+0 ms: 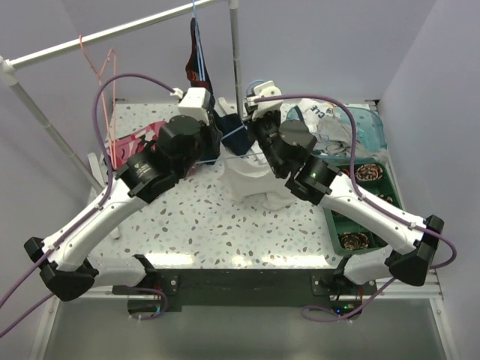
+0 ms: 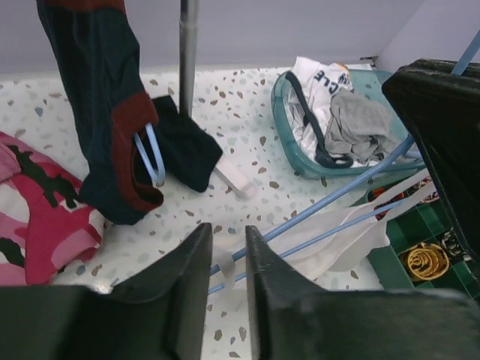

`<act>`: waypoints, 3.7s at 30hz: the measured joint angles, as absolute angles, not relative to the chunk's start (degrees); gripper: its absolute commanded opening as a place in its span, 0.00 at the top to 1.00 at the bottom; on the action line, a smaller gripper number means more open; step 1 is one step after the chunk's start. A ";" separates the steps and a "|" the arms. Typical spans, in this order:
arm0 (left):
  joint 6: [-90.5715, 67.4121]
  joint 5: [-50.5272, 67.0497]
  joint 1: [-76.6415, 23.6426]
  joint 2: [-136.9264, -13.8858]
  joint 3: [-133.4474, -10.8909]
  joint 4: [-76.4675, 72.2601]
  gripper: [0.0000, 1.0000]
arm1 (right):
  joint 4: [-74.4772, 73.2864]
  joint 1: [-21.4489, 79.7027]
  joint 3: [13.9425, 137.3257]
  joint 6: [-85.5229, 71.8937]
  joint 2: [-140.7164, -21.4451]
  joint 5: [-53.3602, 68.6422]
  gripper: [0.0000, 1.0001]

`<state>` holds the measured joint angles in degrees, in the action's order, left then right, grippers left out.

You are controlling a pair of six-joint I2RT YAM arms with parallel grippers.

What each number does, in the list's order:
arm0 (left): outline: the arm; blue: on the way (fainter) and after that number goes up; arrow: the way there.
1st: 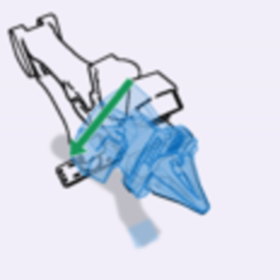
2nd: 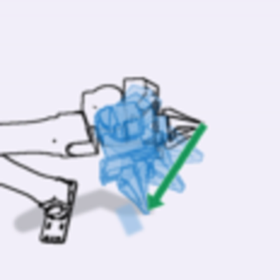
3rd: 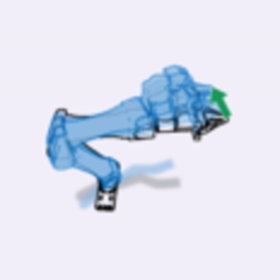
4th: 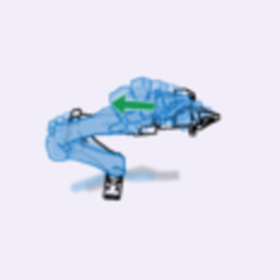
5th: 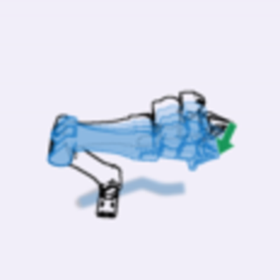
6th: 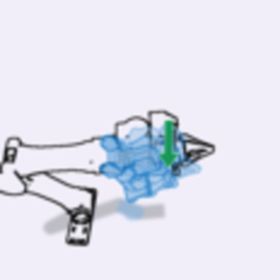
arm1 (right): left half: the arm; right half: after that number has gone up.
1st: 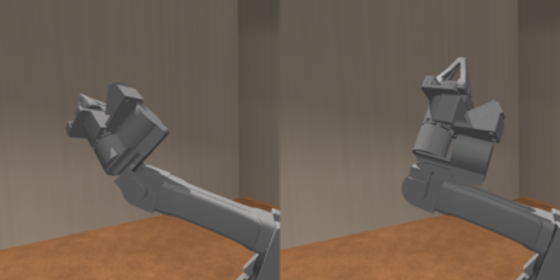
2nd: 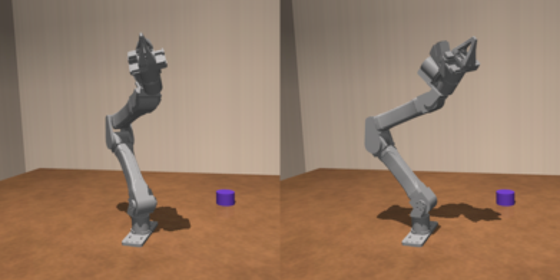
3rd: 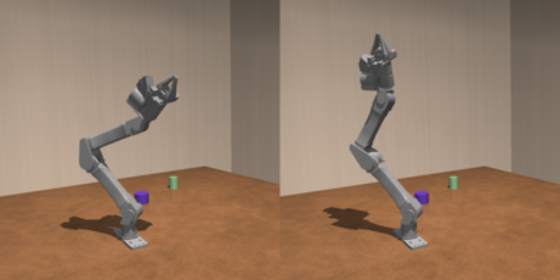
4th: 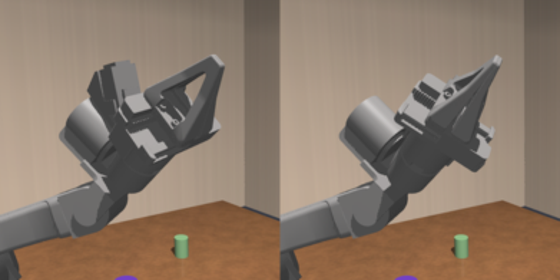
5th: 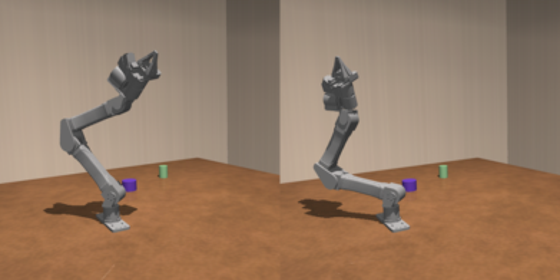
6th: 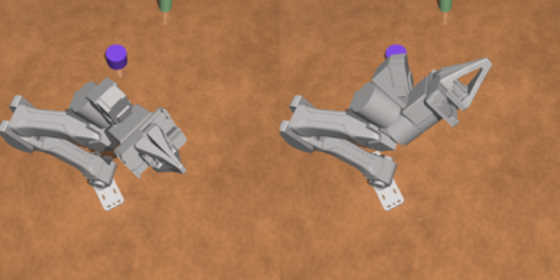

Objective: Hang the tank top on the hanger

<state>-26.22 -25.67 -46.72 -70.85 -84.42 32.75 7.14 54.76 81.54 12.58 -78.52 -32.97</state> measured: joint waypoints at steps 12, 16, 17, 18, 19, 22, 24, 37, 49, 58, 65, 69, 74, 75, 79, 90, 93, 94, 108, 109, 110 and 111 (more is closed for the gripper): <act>-7.97 -16.73 -45.87 -69.23 -98.59 30.00 0.48 | 1.41 54.76 96.60 14.66 -81.45 -27.38 1.00; -1.85 -10.41 -45.87 -63.66 -97.32 29.17 0.46 | -2.22 54.76 100.49 14.15 -81.60 -23.88 1.00; -0.69 -9.17 -45.87 -62.43 -97.30 29.19 0.45 | -3.16 54.76 101.47 13.96 -81.69 -22.74 1.00; 0.23 -7.79 -45.87 -61.54 -97.30 29.21 0.45 | -3.75 54.76 102.10 13.87 -81.69 -21.89 1.00; 1.15 -6.31 -45.87 -60.80 -97.30 29.39 0.45 | -4.29 54.76 102.69 13.69 -81.67 -20.86 1.00; 2.68 -1.63 -45.82 -59.94 -98.15 30.61 0.44 | -5.78 54.76 103.04 13.08 -80.97 -18.26 1.00; 2.92 1.26 -45.80 -61.12 -99.42 31.94 0.44 | -6.52 54.76 102.91 12.88 -80.58 -17.37 1.00; 4.75 26.15 -31.31 -72.86 -101.47 38.61 0.47 | -8.25 54.76 100.66 11.38 -77.65 -15.22 1.00; 5.63 35.40 -31.24 -69.93 -95.79 37.87 0.51 | -8.69 54.78 99.94 11.38 -77.60 -15.11 1.00; 5.19 35.24 -31.24 -69.73 -91.50 36.64 0.86 | -8.67 54.81 99.96 10.90 -77.89 -13.72 1.00; 3.09 33.43 -30.65 -67.66 -87.37 33.01 1.00 | -8.99 54.98 99.96 10.35 -78.37 -13.50 1.00; 0.03 32.23 -30.83 -64.14 -81.67 27.64 1.00 | -9.37 55.22 99.70 9.85 -78.41 -12.82 0.84; -3.33 30.35 -30.89 -59.61 -76.42 25.58 1.00 | -7.73 55.46 97.41 8.69 -78.37 -12.67 0.29; -3.73 29.80 -30.89 -58.70 -75.85 25.58 1.00 | -7.57 55.42 96.99 8.45 -78.37 -12.75 0.25; -4.32 27.62 -30.89 -56.05 -75.46 25.85 1.00 | -7.44 55.16 96.23 6.90 -78.37 -12.84 0.13; -6.52 19.64 -31.16 -50.65 -77.84 33.23 1.00 | -4.60 55.37 87.53 0.78 -68.05 -11.57 0.03; -6.48 17.89 -31.16 -51.40 -84.07 37.78 1.00 | -3.55 55.27 87.39 -0.40 -65.84 -14.11 0.02; -6.46 17.26 -31.16 -51.79 -86.85 39.29 1.00 | -3.09 55.20 87.39 -0.54 -65.30 -14.92 0.02; -7.97 -1.65 -32.93 -50.52 -106.98 52.38 1.00 | -2.61 55.09 87.42 -0.51 -66.52 -23.42 0.02; -8.29 -3.16 -32.93 -50.54 -106.85 53.49 1.00 | -2.74 55.07 87.42 -0.49 -66.72 -23.59 0.02; -8.64 -4.64 -32.93 -50.61 -106.59 54.59 1.00 | -2.85 55.07 87.42 -0.49 -66.92 -23.75 0.02; -9.06 -5.96 -32.93 -50.65 -106.41 55.70 1.00 | -2.94 55.07 87.42 -0.47 -67.09 -24.05 0.02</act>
